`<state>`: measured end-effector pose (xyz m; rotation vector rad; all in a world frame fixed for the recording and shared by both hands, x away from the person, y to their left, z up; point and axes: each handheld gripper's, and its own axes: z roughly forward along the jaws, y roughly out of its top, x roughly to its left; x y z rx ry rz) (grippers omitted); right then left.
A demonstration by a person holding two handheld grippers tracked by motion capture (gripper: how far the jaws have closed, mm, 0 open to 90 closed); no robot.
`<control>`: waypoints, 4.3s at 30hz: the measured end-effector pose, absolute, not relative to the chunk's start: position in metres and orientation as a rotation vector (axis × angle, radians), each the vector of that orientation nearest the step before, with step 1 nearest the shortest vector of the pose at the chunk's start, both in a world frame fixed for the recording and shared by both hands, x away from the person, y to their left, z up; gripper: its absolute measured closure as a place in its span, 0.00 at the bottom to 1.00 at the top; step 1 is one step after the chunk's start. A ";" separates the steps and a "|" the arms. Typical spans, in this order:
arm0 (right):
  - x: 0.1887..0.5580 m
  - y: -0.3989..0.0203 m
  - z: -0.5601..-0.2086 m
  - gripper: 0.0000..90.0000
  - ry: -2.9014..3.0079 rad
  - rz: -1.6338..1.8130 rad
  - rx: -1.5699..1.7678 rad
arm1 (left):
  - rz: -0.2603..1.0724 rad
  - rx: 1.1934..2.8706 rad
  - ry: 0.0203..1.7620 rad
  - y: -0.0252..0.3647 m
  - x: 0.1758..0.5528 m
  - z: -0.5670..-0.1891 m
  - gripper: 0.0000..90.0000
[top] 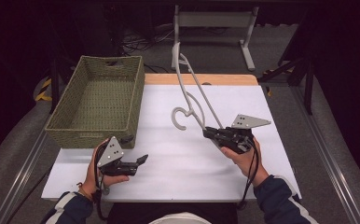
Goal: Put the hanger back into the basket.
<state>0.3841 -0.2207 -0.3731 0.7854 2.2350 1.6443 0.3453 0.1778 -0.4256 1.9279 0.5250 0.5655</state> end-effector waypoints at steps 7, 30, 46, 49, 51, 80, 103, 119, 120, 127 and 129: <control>0.383 -0.216 -0.371 0.92 2.211 1.697 0.740 | 0.494 1.851 0.516 0.170 0.349 -0.412 0.23; 0.372 -0.189 -0.378 0.92 2.291 1.781 0.493 | 0.437 1.591 0.488 0.164 0.379 -0.357 0.49; 0.364 -0.175 -0.390 0.92 2.394 1.625 0.232 | 0.317 1.561 0.441 0.158 0.387 -0.351 0.51; 0.362 -0.173 -0.391 0.92 2.402 1.595 0.204 | 0.278 1.562 0.416 0.157 0.387 -0.352 0.59; 0.363 -0.173 -0.391 0.91 2.406 1.596 0.203 | 0.260 1.559 0.400 0.156 0.387 -0.352 0.62; 0.358 -0.200 -0.388 0.68 2.318 1.453 0.401 | 0.507 1.650 0.212 0.123 0.372 -0.303 0.91; 0.351 -0.215 -0.404 0.60 2.392 1.351 0.432 | 0.838 1.696 0.233 0.137 0.391 -0.247 0.91; 0.350 -0.209 -0.409 0.58 2.430 1.334 0.422 | 1.016 1.727 0.343 0.181 0.396 -0.241 0.91; 0.350 -0.209 -0.409 0.57 2.430 1.332 0.423 | 1.018 1.732 0.357 0.184 0.397 -0.243 0.91; 0.351 -0.211 -0.408 0.54 2.420 1.332 0.446 | 1.086 1.825 0.400 0.208 0.410 -0.268 0.91; 0.353 -0.212 -0.408 0.54 2.412 1.334 0.462 | 1.074 1.830 0.429 0.216 0.415 -0.276 0.91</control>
